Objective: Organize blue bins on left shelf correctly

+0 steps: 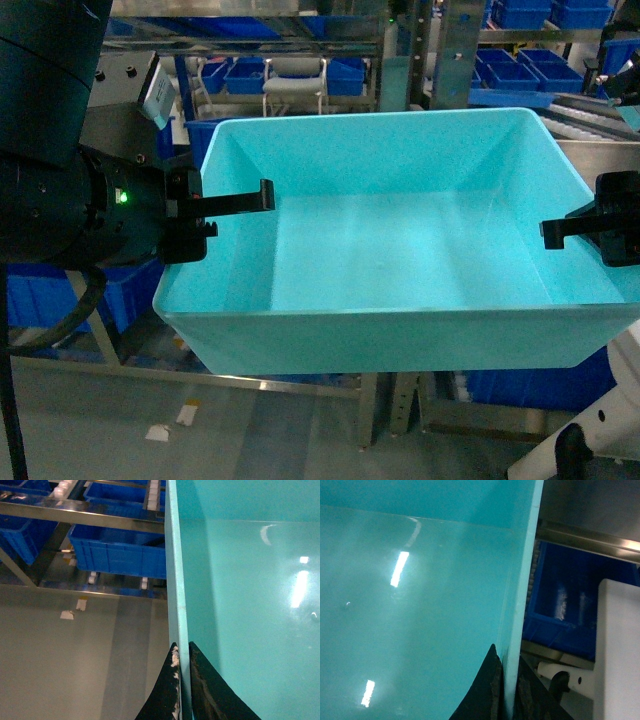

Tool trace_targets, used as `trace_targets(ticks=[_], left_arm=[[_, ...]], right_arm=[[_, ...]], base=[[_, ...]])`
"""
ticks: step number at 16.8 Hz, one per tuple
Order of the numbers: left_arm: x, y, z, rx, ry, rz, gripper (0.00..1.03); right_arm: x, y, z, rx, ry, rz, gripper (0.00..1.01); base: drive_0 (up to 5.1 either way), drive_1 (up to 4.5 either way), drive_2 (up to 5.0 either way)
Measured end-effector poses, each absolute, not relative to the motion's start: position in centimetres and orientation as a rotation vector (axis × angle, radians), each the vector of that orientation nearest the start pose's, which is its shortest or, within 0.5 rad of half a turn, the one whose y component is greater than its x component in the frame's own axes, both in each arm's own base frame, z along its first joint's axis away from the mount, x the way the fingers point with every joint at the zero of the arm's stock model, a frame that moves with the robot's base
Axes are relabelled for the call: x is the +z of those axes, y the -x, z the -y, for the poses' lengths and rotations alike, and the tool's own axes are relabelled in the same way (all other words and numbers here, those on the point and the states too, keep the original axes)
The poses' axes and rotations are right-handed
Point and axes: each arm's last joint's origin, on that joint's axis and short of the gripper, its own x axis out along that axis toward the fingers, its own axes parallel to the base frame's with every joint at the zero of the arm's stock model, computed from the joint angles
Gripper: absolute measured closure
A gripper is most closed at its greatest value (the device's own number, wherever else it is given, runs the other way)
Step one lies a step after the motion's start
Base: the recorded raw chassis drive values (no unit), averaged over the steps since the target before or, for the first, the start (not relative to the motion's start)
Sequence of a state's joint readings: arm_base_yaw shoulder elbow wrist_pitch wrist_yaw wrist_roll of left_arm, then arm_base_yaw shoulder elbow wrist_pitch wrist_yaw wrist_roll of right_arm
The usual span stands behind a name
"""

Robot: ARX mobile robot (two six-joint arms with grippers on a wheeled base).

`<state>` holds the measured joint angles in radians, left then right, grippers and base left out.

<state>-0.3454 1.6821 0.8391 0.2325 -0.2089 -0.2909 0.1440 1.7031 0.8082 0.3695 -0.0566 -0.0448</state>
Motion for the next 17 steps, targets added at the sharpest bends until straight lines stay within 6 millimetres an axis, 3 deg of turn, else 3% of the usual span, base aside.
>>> trace_targets(ticks=[6,17], left_arm=[[16.76,-31.79,10.8,-0.045,0.114,-0.601,1.01],[16.76,-31.79,10.8,-0.044,0.114,-0.601,1.01]], right_arm=[[16.29,-33.47,-5.01,0.207,0.067,-0.523,0.99],[16.29,-33.47,-5.01,0.207,0.067,-0.524,0.99]], base=[[-4.9,2.42,2.4],[-4.6,3.95,0.7]])
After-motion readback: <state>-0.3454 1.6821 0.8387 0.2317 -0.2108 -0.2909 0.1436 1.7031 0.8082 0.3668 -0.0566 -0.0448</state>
